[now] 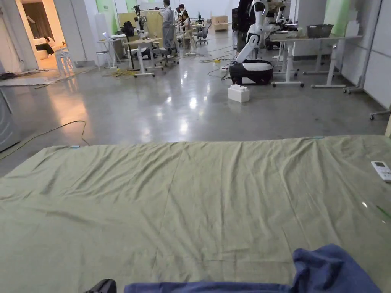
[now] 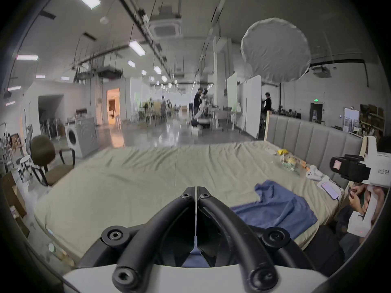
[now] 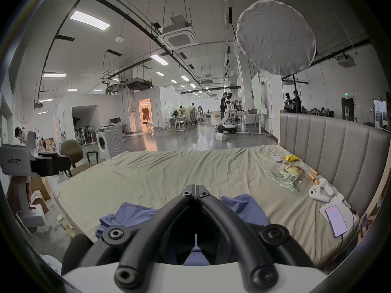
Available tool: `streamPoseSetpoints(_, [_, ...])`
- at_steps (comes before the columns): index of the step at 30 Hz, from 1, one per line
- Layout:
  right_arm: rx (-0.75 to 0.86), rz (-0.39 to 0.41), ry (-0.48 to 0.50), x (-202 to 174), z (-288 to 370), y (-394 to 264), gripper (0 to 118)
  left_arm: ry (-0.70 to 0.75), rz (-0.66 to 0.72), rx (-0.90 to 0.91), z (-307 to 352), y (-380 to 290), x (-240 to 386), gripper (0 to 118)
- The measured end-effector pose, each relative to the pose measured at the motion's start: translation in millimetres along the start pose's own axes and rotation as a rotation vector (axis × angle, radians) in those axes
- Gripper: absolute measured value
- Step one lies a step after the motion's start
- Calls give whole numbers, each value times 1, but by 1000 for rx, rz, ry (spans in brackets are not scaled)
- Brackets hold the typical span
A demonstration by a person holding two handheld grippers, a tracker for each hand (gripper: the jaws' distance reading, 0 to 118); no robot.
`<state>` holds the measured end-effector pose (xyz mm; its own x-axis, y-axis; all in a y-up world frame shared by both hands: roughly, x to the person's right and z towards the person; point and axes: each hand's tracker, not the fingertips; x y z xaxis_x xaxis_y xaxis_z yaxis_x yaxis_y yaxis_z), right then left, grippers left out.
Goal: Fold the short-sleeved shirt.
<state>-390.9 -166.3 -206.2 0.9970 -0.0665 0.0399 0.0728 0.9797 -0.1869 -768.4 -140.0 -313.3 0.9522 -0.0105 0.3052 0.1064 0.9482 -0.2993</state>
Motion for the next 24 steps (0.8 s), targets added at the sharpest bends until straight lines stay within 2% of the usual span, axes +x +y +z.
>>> streamPoseSetpoints(1, [-11, 2, -5, 1, -3, -3, 0, -34, 47, -54, -14, -5, -8, 1])
streamPoseSetpoints(3, [-49, -12, -14, 5, -8, -9, 0, -82, 103, -133, -37, -14, -22, 18])
streamPoseSetpoints(4, [-65, -24, -16, 7, -11, -13, 0, -89, 124, -159, -50, -22, -28, 35])
streamPoseSetpoints(5, [-87, -44, -14, 10, -14, -17, 0, -91, 153, -175, -69, -30, -37, 62])
streamPoseSetpoints(6, [-102, -59, -12, 12, -17, -21, 0, -97, 185, -216, -86, -36, -44, 73])
streamPoseSetpoints(10, [-159, -108, -16, 26, -29, -39, 0, -89, 300, -360, -174, -63, -74, 74])
streamPoseSetpoints(15, [-218, -142, -44, 38, -38, -49, 0, -30, 230, -613, -284, -91, -91, 71])
streamPoseSetpoints(20, [-260, -152, -85, 47, -39, -54, 0, 33, 230, -738, -342, -118, -98, 69])
streamPoseSetpoints(22, [-274, -159, -96, 49, -39, -57, 0, 47, 239, -758, -349, -123, -94, 56])
streamPoseSetpoints(24, [-287, -161, -103, 51, -40, -60, 0, 62, 152, -760, -345, -121, -83, 47])
